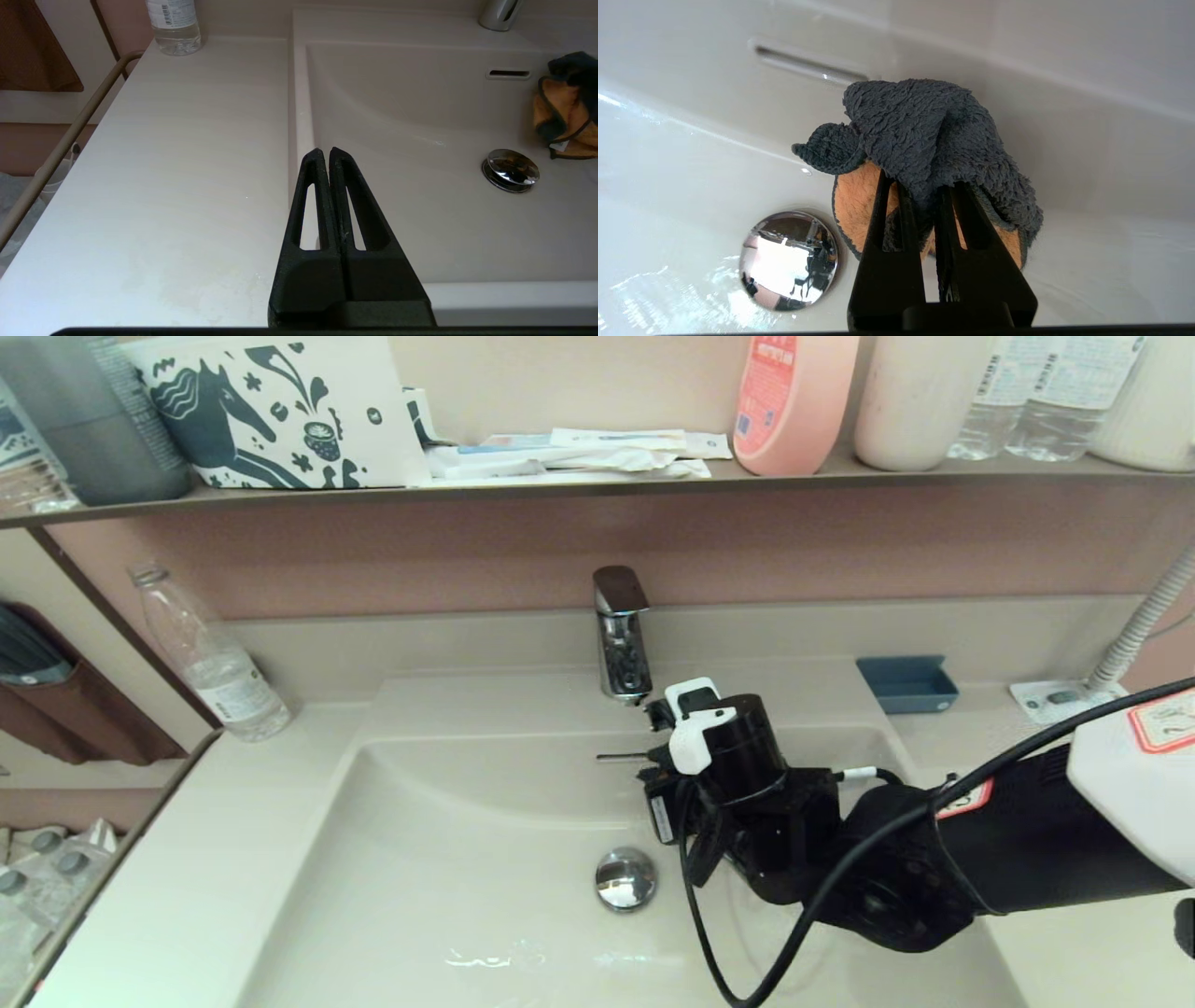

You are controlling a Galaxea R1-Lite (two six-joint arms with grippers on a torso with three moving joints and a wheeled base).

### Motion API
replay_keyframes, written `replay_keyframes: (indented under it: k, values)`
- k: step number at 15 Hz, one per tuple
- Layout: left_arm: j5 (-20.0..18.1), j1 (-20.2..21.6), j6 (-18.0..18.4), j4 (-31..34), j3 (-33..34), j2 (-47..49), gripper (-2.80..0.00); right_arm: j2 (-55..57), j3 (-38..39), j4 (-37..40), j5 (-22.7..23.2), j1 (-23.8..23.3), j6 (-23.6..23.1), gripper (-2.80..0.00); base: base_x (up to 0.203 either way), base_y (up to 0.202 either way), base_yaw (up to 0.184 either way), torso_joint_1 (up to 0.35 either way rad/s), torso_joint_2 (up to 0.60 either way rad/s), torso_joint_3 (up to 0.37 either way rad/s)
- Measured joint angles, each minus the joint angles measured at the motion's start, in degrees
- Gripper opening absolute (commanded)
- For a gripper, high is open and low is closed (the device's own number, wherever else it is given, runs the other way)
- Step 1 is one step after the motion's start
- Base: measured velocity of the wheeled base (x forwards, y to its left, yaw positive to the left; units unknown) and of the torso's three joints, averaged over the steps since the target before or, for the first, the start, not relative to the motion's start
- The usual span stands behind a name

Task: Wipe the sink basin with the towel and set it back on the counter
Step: Wipe the sink

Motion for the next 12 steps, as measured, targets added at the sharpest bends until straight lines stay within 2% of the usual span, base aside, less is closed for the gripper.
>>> replay_keyframes:
  k: [5,12]
  values:
    - [0.03,0.0,-0.02,-0.02,0.0,0.0,-2.8,1.01,-0.96,0.09,0.23,-4.23,0.02,-2.8,0.0,0.0,0.0,0.0,0.0,0.0]
    - [0.02,0.0,-0.02,0.0,0.0,0.0,-2.8,-2.3,1.94,0.93,1.3,-14.66,-0.2,-2.8,0.0,0.0,0.0,0.0,0.0,0.0]
